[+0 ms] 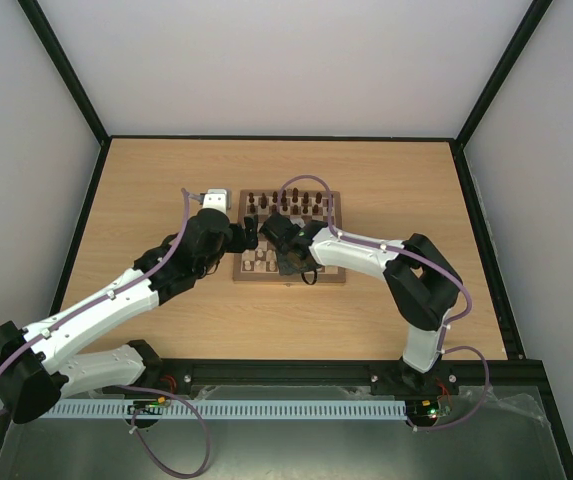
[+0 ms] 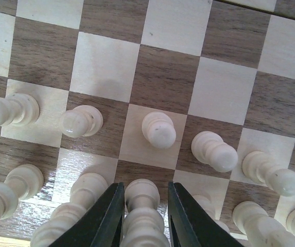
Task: Set up the chess pieces on the board
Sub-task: Adjust the chess piece on the chessboard, then reset both arms
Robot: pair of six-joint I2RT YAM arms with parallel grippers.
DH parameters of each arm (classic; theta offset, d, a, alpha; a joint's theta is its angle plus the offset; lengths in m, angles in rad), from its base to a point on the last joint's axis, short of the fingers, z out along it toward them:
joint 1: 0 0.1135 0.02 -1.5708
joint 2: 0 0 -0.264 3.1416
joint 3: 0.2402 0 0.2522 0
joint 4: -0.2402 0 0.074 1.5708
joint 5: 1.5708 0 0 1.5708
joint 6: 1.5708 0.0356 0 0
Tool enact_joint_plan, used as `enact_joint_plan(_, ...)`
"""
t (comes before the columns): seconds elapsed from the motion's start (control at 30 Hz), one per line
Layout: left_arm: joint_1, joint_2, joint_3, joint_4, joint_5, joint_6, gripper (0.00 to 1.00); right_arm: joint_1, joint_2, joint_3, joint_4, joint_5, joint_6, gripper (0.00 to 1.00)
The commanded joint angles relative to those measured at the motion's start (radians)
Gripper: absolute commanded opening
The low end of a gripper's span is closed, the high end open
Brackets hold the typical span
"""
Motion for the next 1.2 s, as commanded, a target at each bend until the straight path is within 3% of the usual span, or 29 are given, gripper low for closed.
enact_joint_plan(0.0,0.005,0.008,-0.014,0.020,-0.001,0.004,0.99,-0.004,-0.046,-0.021,-0.037,0.005,-0.007,0.25)
enact_joint_plan(0.6,0.007,0.011,-0.016,0.023,-0.009,0.003,0.99,-0.002,-0.193,-0.030,-0.053,0.017,-0.006,0.32)
enact_joint_plan(0.8,0.008,-0.002,-0.022,0.028,-0.012,0.003,0.99,-0.001,-0.350,-0.083,-0.011,0.011,-0.019,0.60)
enact_joint_plan(1.0,0.010,-0.032,-0.034,0.032,-0.031,0.008,0.99,0.001,-0.508,-0.142,0.013,0.017,-0.033,0.98)
enact_joint_plan(1.17,0.010,-0.063,-0.041,0.037,-0.040,0.009,0.99,0.001,-0.607,-0.202,0.033,0.040,-0.053,0.99)
